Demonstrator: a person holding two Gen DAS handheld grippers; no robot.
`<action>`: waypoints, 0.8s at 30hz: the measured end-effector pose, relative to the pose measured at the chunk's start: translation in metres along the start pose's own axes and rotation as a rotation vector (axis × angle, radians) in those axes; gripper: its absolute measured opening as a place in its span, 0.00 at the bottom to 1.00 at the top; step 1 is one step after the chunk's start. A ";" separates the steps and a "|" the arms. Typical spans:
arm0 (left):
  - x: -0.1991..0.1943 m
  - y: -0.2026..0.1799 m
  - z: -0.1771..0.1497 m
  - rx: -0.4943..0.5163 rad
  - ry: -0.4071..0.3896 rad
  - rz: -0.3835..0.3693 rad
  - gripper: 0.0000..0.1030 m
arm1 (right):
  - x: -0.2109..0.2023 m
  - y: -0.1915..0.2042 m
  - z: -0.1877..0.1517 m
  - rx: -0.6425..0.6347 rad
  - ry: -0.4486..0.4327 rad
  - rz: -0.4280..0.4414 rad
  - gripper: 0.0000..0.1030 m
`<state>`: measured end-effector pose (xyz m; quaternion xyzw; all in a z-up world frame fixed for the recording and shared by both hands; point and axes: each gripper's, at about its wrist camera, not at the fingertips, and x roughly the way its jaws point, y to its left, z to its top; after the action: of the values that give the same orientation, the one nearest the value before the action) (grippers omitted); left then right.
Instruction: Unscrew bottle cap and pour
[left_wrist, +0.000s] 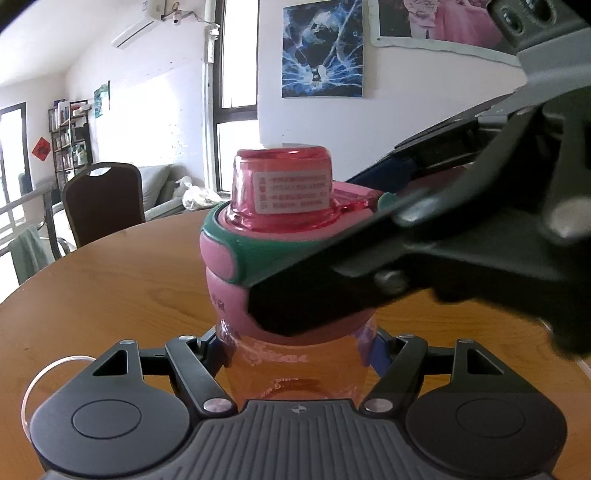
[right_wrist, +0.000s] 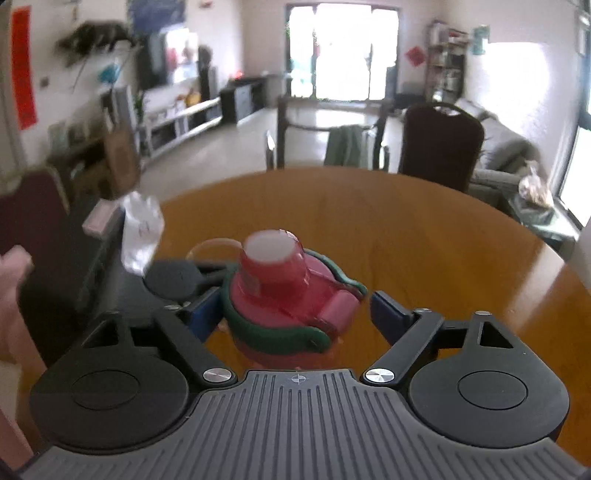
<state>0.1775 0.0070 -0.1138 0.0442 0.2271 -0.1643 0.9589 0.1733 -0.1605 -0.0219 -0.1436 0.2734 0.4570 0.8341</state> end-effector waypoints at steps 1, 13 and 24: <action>0.000 0.000 0.000 -0.001 -0.001 0.000 0.69 | -0.002 0.000 0.000 -0.002 0.003 -0.001 0.85; -0.005 -0.003 -0.003 -0.009 -0.009 0.016 0.69 | -0.051 -0.020 -0.027 0.162 -0.029 -0.274 0.77; -0.003 -0.014 -0.002 -0.004 0.000 0.074 0.70 | -0.027 0.025 0.032 0.509 0.038 -0.309 0.88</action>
<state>0.1696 -0.0050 -0.1143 0.0505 0.2257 -0.1284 0.9644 0.1505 -0.1502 0.0200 0.0214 0.3698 0.2385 0.8977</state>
